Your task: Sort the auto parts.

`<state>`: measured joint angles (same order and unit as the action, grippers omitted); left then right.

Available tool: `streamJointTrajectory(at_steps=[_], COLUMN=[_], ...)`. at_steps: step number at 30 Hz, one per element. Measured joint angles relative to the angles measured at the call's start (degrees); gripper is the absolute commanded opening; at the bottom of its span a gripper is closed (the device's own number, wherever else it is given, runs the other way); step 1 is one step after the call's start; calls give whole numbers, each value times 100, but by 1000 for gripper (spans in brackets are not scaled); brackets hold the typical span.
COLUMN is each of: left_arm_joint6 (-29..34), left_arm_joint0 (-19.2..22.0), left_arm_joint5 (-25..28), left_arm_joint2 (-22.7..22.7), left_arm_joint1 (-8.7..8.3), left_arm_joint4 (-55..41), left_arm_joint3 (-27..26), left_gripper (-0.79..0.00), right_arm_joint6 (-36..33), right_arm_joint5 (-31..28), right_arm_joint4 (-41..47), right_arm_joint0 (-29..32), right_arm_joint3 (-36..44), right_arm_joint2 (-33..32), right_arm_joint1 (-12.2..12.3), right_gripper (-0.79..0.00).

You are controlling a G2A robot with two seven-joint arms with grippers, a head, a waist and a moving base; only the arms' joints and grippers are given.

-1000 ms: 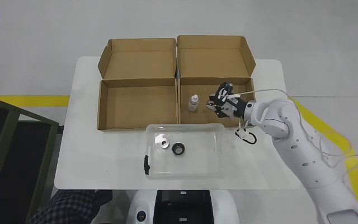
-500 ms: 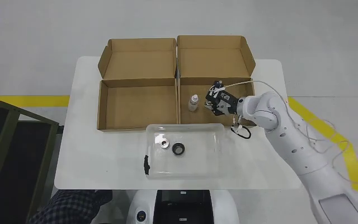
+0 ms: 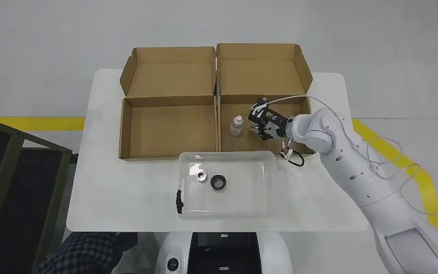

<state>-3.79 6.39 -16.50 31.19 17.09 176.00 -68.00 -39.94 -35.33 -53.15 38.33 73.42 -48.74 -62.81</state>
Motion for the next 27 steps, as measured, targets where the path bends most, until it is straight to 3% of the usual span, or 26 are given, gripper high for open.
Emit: streamJointTrajectory(at_steps=[4,13,27], left_arm_joint6=[0,0,0], left_arm_joint0=[0,0,0], left_arm_joint5=[0,0,0], left_arm_joint2=[0,0,0], left_arm_joint1=[0,0,0], left_arm_joint4=[0,0,0], left_arm_joint3=[0,0,0], left_gripper=[0,0,0], right_arm_joint6=[27,106,-305], right_arm_joint5=[-19,-35,-324], right_arm_joint4=[4,-33,-283], right_arm_joint0=[-57,-118,654], right_arm_joint3=[-115,-124,1924], right_arm_joint2=[69,70,-960], right_arm_joint1=[-42,-82,297], right_gripper=[-637,-517,-443])
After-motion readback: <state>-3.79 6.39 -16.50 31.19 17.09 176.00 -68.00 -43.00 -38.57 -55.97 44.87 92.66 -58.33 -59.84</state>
